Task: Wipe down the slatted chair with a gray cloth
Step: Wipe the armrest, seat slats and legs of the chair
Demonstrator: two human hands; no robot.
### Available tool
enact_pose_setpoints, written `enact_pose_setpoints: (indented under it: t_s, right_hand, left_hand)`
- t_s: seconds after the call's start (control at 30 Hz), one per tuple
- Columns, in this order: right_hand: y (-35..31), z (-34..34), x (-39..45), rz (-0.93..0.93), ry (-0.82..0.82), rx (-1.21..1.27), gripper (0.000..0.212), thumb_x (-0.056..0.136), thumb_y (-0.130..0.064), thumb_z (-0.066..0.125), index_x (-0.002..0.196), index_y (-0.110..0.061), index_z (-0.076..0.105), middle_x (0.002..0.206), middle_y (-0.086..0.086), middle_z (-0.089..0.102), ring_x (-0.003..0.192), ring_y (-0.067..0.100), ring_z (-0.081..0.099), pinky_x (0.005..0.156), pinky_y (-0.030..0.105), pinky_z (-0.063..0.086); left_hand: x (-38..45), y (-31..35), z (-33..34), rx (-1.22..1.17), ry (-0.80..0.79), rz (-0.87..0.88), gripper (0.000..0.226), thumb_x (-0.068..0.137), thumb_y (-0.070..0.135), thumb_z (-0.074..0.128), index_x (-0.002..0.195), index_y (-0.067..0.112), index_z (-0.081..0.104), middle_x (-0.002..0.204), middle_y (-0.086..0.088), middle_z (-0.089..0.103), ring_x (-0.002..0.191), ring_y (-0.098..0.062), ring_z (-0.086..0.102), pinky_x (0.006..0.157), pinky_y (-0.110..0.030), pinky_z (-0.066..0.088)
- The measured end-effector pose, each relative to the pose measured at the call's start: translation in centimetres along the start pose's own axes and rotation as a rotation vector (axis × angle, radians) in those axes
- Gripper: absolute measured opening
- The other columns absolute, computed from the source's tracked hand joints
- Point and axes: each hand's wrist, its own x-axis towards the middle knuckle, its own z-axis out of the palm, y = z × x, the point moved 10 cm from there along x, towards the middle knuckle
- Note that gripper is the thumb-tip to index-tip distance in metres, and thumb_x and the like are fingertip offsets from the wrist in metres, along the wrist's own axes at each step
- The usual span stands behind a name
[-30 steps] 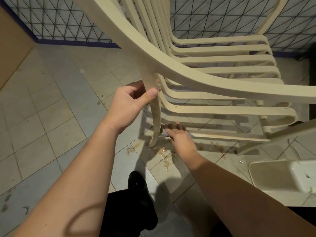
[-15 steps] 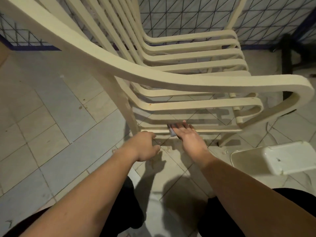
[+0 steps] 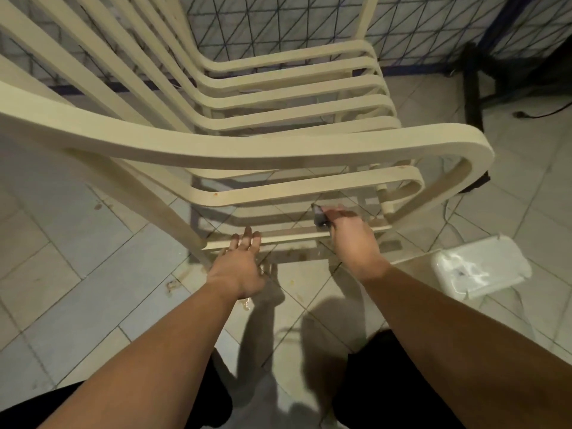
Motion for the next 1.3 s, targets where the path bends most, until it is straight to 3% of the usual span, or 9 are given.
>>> enact_pose_setpoints:
  t_s: [0.23,0.37,0.5,0.57,0.67,0.77,0.9,1.07,1.3]
  right_hand:
    - [-5.8,5.9,-1.6,-0.106,-0.099,-0.062,0.071,0.093,0.012,0.043,0.155,-0.02,0.029,0.163,0.003,0.025,0.152,0.02,0.014,0.121,0.03,-0.004]
    - [-7.2,7.2,-3.0,-0.296,-0.225,-0.093,0.079,0.086,0.016,0.044,0.155,-0.02,0.03,0.162,0.0,0.029,0.15,0.017,0.022,0.12,0.025,-0.003]
    - [-3.9,3.8,-2.5,-0.292,-0.147,-0.041,0.06,0.091,0.004,0.056,0.141,-0.03,0.053,0.139,0.0,0.06,0.123,0.02,0.06,0.105,0.039,0.048]
    - [-1.6,2.8,-1.9,-0.161,-0.073,0.013,0.049,0.094,-0.006,0.059,0.135,-0.033,0.058,0.129,0.0,0.066,0.111,0.02,0.066,0.095,0.038,0.055]
    - [-3.2,4.8,-2.4,-0.163,-0.092,-0.043,0.059,0.094,0.004,0.05,0.145,-0.026,0.048,0.154,0.0,0.043,0.144,0.02,0.037,0.121,0.04,0.026]
    - [-6.0,6.6,-2.7,-0.243,-0.155,-0.093,0.089,0.084,0.02,0.046,0.156,-0.028,0.025,0.164,-0.001,0.018,0.153,0.017,0.011,0.121,0.03,-0.005]
    - [-7.4,6.3,-2.1,-0.362,-0.26,-0.16,0.09,0.085,0.02,0.043,0.157,-0.03,0.022,0.166,0.004,0.007,0.154,0.019,0.003,0.122,0.03,0.003]
    - [-4.0,4.3,-1.3,-0.35,-0.288,-0.259,0.046,0.108,-0.031,0.034,0.153,-0.035,0.032,0.163,0.002,0.023,0.152,0.022,0.016,0.121,0.038,0.018]
    - [-3.6,5.0,-2.1,-0.19,-0.135,-0.194,0.06,0.103,-0.011,0.042,0.156,-0.032,0.023,0.163,0.007,0.023,0.152,0.025,0.015,0.122,0.035,0.003]
  left_hand:
    - [0.2,-0.5,0.0,-0.046,-0.081,-0.012,0.096,0.086,0.024,0.055,0.161,0.028,-0.006,0.167,0.007,-0.018,0.156,-0.021,-0.007,0.124,-0.05,0.018]
    - [0.3,-0.7,0.2,-0.085,-0.094,-0.017,0.098,0.084,0.021,0.055,0.161,0.03,-0.005,0.166,0.009,-0.019,0.155,-0.02,-0.009,0.123,-0.05,0.021]
    - [0.2,-0.8,0.3,-0.118,-0.11,-0.014,0.101,0.082,0.016,0.055,0.16,0.032,-0.007,0.165,0.011,-0.021,0.155,-0.018,-0.011,0.123,-0.052,0.02]
    - [0.2,-0.9,0.5,-0.129,-0.113,-0.017,0.102,0.082,0.014,0.056,0.16,0.033,-0.008,0.165,0.012,-0.021,0.155,-0.018,-0.012,0.123,-0.053,0.019]
    - [0.2,-0.9,0.6,-0.126,-0.115,-0.019,0.101,0.082,0.015,0.054,0.16,0.032,-0.008,0.167,0.009,-0.017,0.155,-0.018,-0.012,0.123,-0.054,0.019]
    - [0.3,-0.9,0.6,-0.11,-0.124,-0.025,0.101,0.082,0.017,0.055,0.16,0.032,-0.008,0.167,0.008,-0.016,0.155,-0.019,-0.011,0.123,-0.054,0.017]
    - [0.5,-1.0,0.6,-0.094,-0.134,-0.033,0.101,0.083,0.02,0.058,0.16,0.031,-0.006,0.168,0.006,-0.014,0.155,-0.02,-0.009,0.123,-0.054,0.017]
    - [0.3,-1.0,0.6,-0.124,-0.135,-0.031,0.101,0.081,0.015,0.054,0.16,0.033,-0.007,0.167,0.008,-0.016,0.155,-0.02,-0.011,0.124,-0.054,0.016]
    - [0.4,-1.1,0.6,-0.129,-0.139,-0.029,0.103,0.081,0.014,0.055,0.16,0.034,-0.008,0.167,0.009,-0.017,0.155,-0.019,-0.011,0.123,-0.055,0.016]
